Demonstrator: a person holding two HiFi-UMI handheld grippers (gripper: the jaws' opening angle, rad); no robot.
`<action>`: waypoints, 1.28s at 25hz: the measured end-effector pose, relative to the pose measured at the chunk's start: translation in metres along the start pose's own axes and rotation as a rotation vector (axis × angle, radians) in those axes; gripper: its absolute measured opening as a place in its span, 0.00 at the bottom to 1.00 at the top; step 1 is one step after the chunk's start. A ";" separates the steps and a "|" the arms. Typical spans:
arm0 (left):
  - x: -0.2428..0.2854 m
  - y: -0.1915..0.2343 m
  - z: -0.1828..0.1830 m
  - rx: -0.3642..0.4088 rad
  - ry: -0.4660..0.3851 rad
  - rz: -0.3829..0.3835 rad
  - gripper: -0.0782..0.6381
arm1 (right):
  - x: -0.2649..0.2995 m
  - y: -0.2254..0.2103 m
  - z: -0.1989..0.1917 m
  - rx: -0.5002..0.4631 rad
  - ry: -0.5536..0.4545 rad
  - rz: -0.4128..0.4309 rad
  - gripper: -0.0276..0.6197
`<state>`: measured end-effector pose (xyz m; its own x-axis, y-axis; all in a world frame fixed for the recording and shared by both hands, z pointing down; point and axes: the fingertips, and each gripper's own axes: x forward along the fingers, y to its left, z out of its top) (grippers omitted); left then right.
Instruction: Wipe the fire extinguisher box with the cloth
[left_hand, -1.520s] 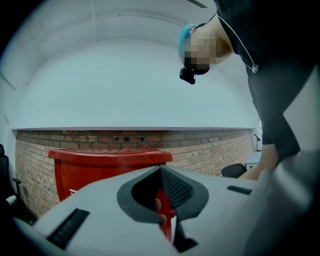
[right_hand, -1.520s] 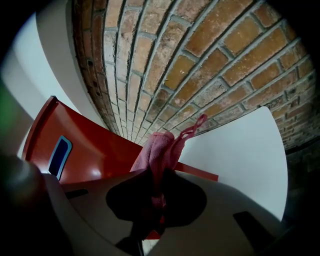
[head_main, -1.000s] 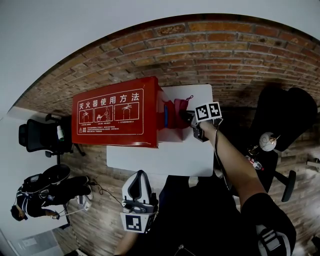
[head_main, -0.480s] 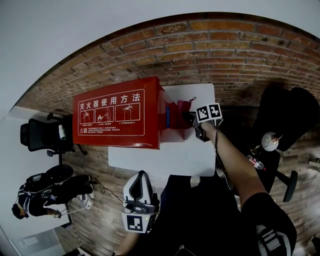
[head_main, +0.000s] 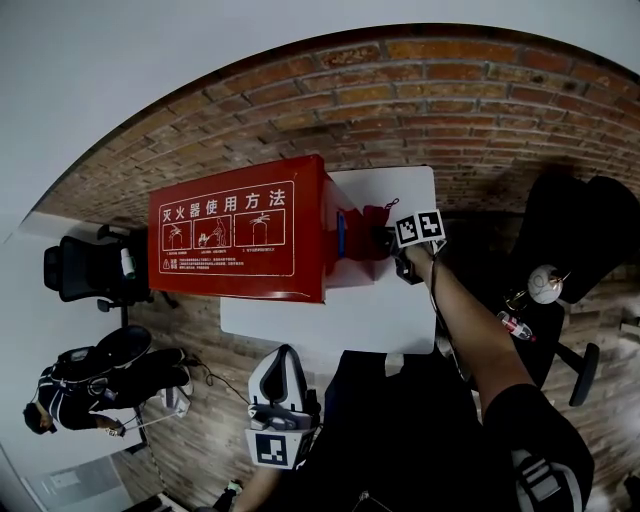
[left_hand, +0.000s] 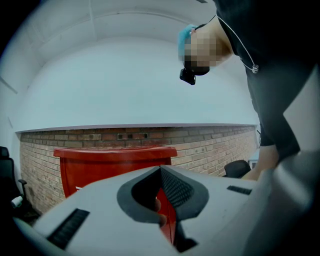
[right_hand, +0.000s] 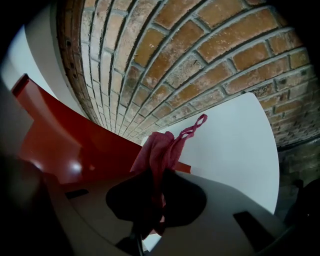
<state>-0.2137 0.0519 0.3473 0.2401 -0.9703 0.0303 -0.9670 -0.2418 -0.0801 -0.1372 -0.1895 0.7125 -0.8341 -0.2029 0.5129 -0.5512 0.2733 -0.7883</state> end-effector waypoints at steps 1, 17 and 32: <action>0.000 0.001 -0.001 0.001 0.004 0.000 0.16 | 0.002 -0.003 -0.002 -0.001 0.004 -0.006 0.15; 0.002 0.008 -0.006 0.012 0.029 0.003 0.16 | 0.024 -0.031 -0.014 -0.001 0.037 -0.078 0.15; -0.001 0.011 -0.013 0.022 0.058 0.012 0.16 | 0.040 -0.058 -0.032 0.012 0.081 -0.140 0.15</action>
<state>-0.2261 0.0503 0.3593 0.2225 -0.9711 0.0869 -0.9676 -0.2308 -0.1027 -0.1391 -0.1838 0.7899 -0.7480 -0.1616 0.6438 -0.6627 0.2364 -0.7106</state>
